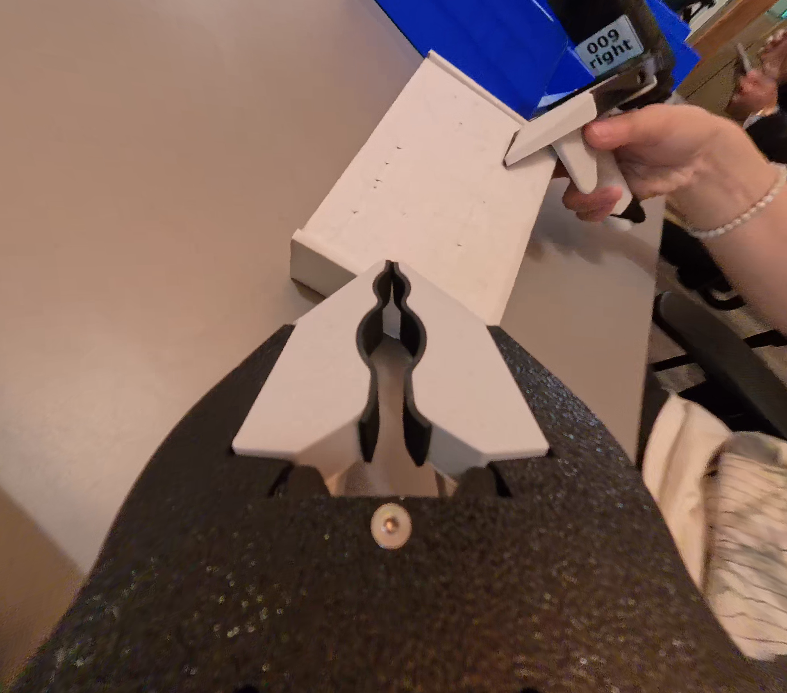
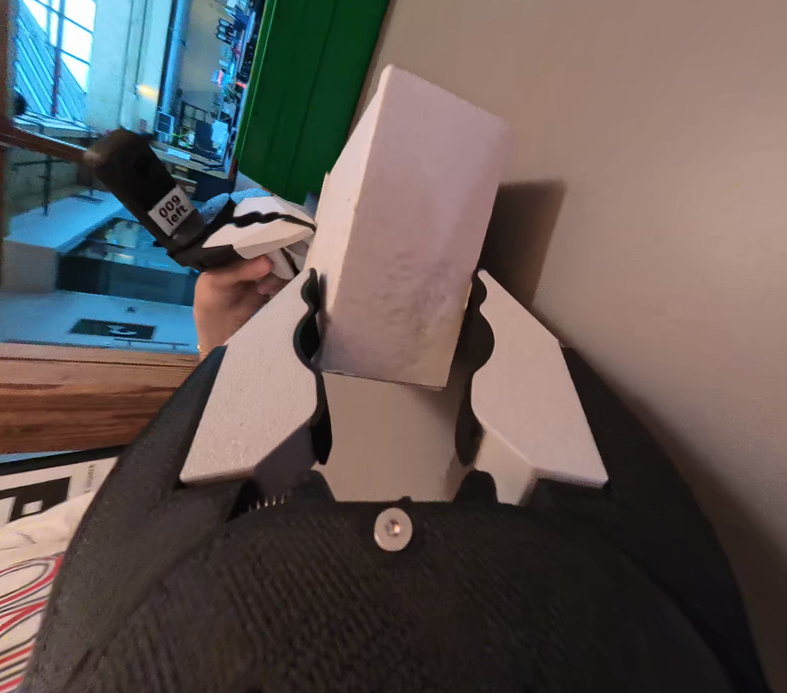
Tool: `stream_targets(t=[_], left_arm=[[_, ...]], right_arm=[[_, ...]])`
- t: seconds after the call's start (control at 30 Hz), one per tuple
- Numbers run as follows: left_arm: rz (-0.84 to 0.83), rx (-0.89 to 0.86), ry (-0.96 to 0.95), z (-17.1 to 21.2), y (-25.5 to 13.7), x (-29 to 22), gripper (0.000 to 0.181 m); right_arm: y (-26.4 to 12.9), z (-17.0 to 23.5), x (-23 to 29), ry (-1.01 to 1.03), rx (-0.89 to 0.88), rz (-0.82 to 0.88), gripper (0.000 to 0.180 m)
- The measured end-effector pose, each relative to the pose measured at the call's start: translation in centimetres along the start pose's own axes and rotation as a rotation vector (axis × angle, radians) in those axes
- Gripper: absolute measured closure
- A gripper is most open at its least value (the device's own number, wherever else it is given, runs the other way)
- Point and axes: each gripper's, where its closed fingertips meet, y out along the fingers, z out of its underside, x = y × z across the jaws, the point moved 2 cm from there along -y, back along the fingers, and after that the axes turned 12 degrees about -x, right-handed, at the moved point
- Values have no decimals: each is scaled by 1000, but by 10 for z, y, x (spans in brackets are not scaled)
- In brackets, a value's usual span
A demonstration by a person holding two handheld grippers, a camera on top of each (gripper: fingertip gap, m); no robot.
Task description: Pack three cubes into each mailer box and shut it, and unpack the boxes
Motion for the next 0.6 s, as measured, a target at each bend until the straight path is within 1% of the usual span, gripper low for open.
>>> stream_targets(t=[0.07, 0.13, 0.17, 0.2, 0.27, 0.33, 0.43, 0.47, 0.6], left_arm=[[2, -15, 126, 1, -1, -1, 181], [12, -59, 346, -2, -7, -7, 181], [15, -119, 473, -8, -12, -13, 156], [2, -184, 596, -15, -18, -18, 135], [-29, -250, 862, -21, -31, -26, 109], [-95, -273, 1149, -19, -43, -28, 89], [-122, -175, 1490, 0, -49, -30, 76], [-113, -160, 1570, 7, -48, -34, 72], [-44, -173, 1832, 34, -33, -64, 68]], right_arm=[[1, 2, -1, 9, 7, -12, 112], [0, 2, -1, 25, 8, -7, 112], [0, 2, 0, 29, 6, -12, 112], [0, 1, 1, 32, 2, -20, 113], [-1, -2, 3, 57, -15, -46, 114], [-3, -9, 8, 104, -42, -91, 115], [-3, -12, 10, 132, -62, -113, 116], [-2, -12, 10, 134, -71, -115, 116], [-1, -18, 18, 186, -113, -150, 116]])
